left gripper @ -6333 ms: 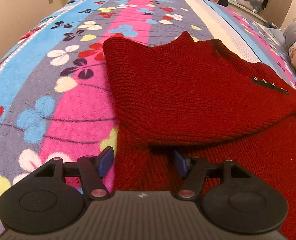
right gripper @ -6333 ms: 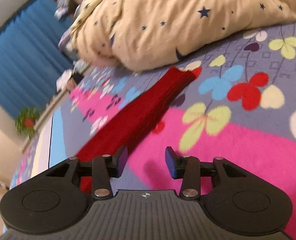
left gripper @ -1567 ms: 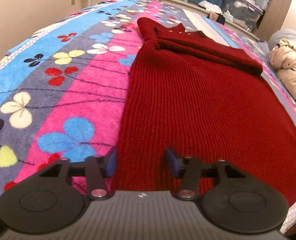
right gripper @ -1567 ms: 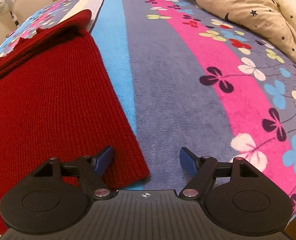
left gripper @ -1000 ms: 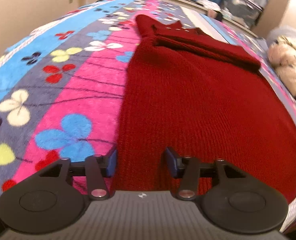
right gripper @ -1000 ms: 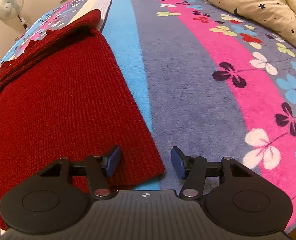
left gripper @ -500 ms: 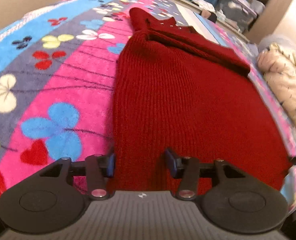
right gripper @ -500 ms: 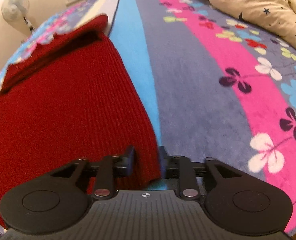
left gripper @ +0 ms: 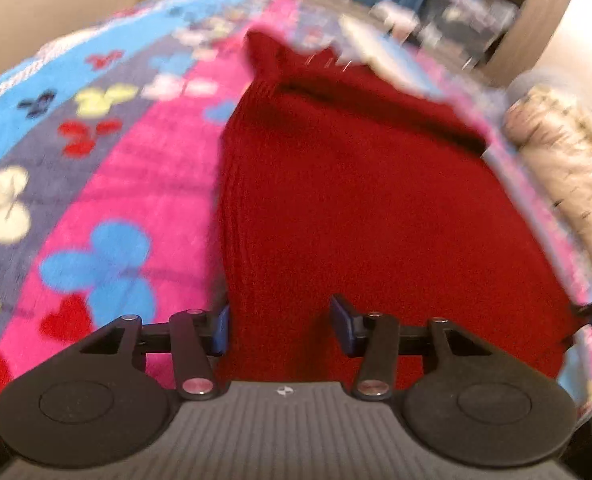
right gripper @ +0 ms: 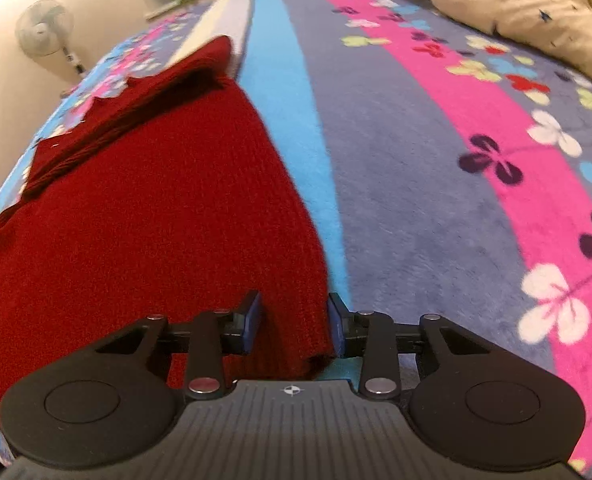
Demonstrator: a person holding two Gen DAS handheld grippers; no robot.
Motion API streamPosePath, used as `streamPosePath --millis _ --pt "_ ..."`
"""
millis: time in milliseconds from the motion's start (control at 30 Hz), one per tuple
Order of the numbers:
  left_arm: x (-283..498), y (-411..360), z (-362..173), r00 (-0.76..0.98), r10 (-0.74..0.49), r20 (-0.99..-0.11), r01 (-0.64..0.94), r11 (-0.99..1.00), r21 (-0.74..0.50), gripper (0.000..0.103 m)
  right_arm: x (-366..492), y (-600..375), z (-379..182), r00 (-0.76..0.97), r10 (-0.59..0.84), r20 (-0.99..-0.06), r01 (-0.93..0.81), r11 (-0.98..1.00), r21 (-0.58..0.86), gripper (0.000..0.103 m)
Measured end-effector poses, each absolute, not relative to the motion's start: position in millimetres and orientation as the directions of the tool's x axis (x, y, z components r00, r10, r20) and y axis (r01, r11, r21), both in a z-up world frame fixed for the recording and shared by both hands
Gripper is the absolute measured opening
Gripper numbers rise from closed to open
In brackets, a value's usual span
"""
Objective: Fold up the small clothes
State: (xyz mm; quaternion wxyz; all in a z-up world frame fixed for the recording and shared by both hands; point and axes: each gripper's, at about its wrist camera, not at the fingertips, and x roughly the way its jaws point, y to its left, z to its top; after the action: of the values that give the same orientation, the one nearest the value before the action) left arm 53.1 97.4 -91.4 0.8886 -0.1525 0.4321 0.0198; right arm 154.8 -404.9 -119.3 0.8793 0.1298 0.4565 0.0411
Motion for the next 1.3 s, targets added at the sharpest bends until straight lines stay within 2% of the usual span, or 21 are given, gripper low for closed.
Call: streamPosePath --millis 200,767,900,1000,1033,1100,1133,1167,1300 --pt "49.3 107.7 -91.5 0.629 -0.126 -0.767 -0.192 0.931 -0.311 0.054 154.8 -404.7 -124.0 0.561 0.181 -0.808 0.061 0.964 0.258 0.038" --pt "45.5 100.5 -90.3 0.626 -0.105 -0.773 -0.179 0.945 -0.273 0.054 155.3 -401.4 -124.7 0.559 0.172 -0.811 0.056 0.968 0.245 0.038" --pt "40.6 107.4 -90.5 0.619 -0.149 -0.771 -0.210 0.915 -0.345 0.054 154.9 -401.5 -124.0 0.562 0.173 -0.809 0.059 0.967 0.248 0.037" --pt "33.4 116.1 -93.9 0.607 -0.199 -0.769 -0.250 0.871 -0.423 0.053 154.3 -400.3 -123.3 0.566 0.174 -0.806 0.051 0.968 0.245 0.031" --pt "31.6 117.5 -94.7 0.603 -0.205 -0.771 -0.262 0.862 -0.434 0.051 153.9 -399.9 -122.9 0.568 0.175 -0.804 0.050 0.968 0.246 0.028" --pt "29.8 118.5 -94.9 0.601 -0.190 -0.776 -0.280 0.860 -0.427 0.037 153.8 -401.2 -122.3 0.574 0.181 -0.799 0.053 0.965 0.257 0.020" --pt "29.8 118.0 -94.3 0.601 -0.171 -0.781 -0.288 0.865 -0.411 0.020 153.6 -401.2 -122.0 0.577 0.180 -0.797 0.057 0.964 0.258 0.016" --pt "30.0 117.8 -93.9 0.603 -0.165 -0.780 -0.289 0.867 -0.407 0.015 153.3 -401.5 -121.5 0.581 0.177 -0.795 0.060 0.964 0.258 0.014" --pt "28.4 110.9 -86.5 0.626 -0.156 -0.764 -0.254 0.886 -0.389 0.012 149.9 -401.6 -114.0 0.608 0.178 -0.774 0.050 0.964 0.261 0.011"
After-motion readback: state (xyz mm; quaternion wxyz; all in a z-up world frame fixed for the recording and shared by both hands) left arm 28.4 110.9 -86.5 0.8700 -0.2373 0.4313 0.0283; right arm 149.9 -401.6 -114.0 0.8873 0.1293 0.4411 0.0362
